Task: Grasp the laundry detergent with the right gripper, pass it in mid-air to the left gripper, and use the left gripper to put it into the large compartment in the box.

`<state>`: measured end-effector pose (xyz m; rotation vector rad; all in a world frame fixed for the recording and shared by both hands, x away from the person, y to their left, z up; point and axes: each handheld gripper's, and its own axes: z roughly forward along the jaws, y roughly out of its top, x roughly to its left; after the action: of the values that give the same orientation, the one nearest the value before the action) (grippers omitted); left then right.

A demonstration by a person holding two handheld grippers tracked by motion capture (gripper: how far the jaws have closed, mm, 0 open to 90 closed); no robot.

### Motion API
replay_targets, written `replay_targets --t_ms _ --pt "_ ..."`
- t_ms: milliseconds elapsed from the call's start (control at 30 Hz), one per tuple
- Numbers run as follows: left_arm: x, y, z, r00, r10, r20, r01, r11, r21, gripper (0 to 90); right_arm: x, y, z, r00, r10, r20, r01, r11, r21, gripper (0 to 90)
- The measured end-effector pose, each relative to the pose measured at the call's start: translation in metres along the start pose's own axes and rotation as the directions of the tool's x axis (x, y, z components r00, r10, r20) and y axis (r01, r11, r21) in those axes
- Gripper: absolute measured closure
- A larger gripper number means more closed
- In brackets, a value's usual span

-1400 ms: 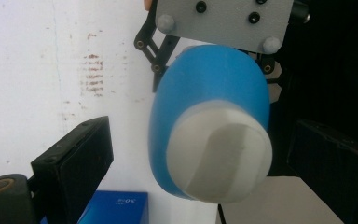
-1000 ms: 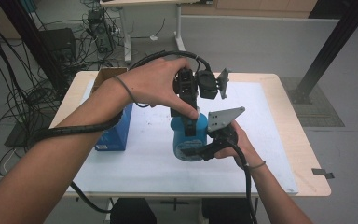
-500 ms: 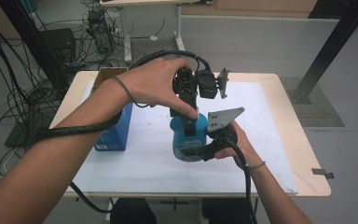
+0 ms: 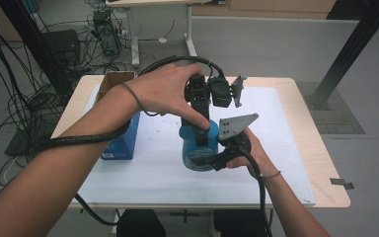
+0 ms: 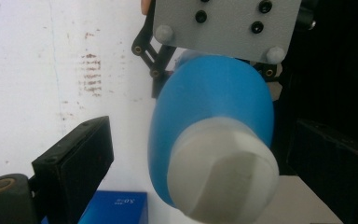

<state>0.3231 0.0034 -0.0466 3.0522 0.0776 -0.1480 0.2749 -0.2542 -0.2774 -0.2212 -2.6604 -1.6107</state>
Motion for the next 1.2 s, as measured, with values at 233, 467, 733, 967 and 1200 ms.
replay_targets --t_ms 233,467,733,967,1200 --pt "-0.002 0.004 0.007 1.0000 0.008 -0.003 -0.007 0.9999 0.013 7.4 0.001 0.001 -0.001 1.0000 -0.007 -0.001 0.007 1.0000 -0.001 41.8" --pt "-0.003 0.008 0.015 0.9999 0.011 -0.005 -0.011 0.9995 0.031 7.4 0.002 0.002 -0.002 0.9999 -0.011 -0.005 0.011 0.9999 -0.004 41.8" --pt "-0.003 0.008 0.018 0.9999 0.012 -0.002 -0.012 0.9992 0.039 8.5 0.003 0.004 0.000 0.9999 -0.013 -0.003 0.013 0.9999 -0.006 41.8" --pt "-0.003 0.005 0.016 0.9999 0.014 0.000 -0.014 0.9995 0.027 16.5 0.003 0.004 0.000 0.9999 -0.012 -0.004 0.012 0.9999 -0.003 41.8" --pt "-0.004 0.005 0.015 0.9997 0.025 0.003 -0.025 0.9994 0.025 31.7 0.003 0.003 0.000 1.0000 -0.004 0.004 0.004 1.0000 -0.003 41.8"
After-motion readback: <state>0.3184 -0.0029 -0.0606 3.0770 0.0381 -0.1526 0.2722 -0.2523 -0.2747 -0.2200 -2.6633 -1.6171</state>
